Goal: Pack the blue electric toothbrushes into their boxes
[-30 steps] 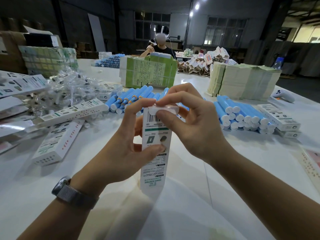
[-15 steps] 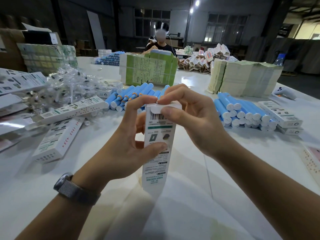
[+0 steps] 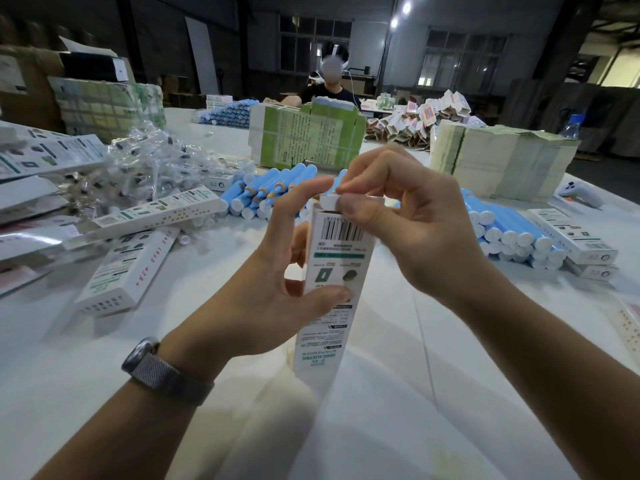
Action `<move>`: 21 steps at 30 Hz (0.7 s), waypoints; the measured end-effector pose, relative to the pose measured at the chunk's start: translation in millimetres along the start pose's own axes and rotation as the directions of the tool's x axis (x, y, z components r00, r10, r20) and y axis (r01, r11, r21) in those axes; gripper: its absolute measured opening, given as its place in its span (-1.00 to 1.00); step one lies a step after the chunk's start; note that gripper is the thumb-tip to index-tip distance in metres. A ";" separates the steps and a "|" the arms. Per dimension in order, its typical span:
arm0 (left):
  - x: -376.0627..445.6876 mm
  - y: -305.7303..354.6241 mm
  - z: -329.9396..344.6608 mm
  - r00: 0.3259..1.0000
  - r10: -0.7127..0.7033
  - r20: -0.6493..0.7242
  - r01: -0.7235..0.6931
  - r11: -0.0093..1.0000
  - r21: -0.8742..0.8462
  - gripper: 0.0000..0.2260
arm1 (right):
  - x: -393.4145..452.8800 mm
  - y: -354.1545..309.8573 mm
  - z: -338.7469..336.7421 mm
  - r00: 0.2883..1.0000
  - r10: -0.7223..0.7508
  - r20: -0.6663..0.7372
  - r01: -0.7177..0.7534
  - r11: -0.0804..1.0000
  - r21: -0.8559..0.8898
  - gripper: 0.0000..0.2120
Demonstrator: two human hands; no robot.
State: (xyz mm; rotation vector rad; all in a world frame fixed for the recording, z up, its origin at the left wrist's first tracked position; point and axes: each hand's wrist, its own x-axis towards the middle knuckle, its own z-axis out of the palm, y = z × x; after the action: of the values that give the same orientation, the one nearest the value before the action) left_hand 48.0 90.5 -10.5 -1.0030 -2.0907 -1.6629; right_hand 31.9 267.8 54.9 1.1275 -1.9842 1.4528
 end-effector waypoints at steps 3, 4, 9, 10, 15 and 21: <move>0.2 0.2 0.3 1.000 0.021 0.010 -0.021 1.000 0.014 -0.24 | 5.3 -2.6 -10.8 0.997 -0.003 0.071 0.005 1.000 -0.029 -0.87; 0.5 0.1 0.4 1.000 0.028 0.013 -0.028 0.999 0.019 -0.24 | 6.3 -3.0 -13.7 0.996 0.000 0.089 0.004 0.999 -0.045 -0.88; -0.1 -0.2 1.4 1.000 0.025 0.003 -0.025 0.998 0.059 -0.27 | 1.4 -5.6 -15.4 0.994 -0.029 0.104 0.039 0.995 -0.091 -0.89; -0.4 -0.3 1.0 1.000 0.026 0.006 -0.026 0.997 0.069 -0.28 | 0.3 -5.9 -14.9 0.993 -0.062 0.097 0.072 0.992 -0.107 -0.90; 0.2 -1.3 -1.5 0.999 0.040 -0.006 -0.039 0.998 0.043 -0.33 | -9.0 4.1 -4.9 0.995 -0.083 0.056 0.087 0.994 -0.071 -0.80; 1.2 -2.7 -2.9 0.998 0.045 -0.033 -0.044 0.999 0.011 -0.37 | -16.4 10.4 8.8 0.995 -0.093 -0.043 0.087 0.988 -0.130 -0.75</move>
State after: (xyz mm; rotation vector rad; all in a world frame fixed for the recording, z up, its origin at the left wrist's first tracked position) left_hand 44.8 88.0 -10.9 -1.0041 -2.0386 -1.6347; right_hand 33.9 266.8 33.7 1.1007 -1.9378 1.2761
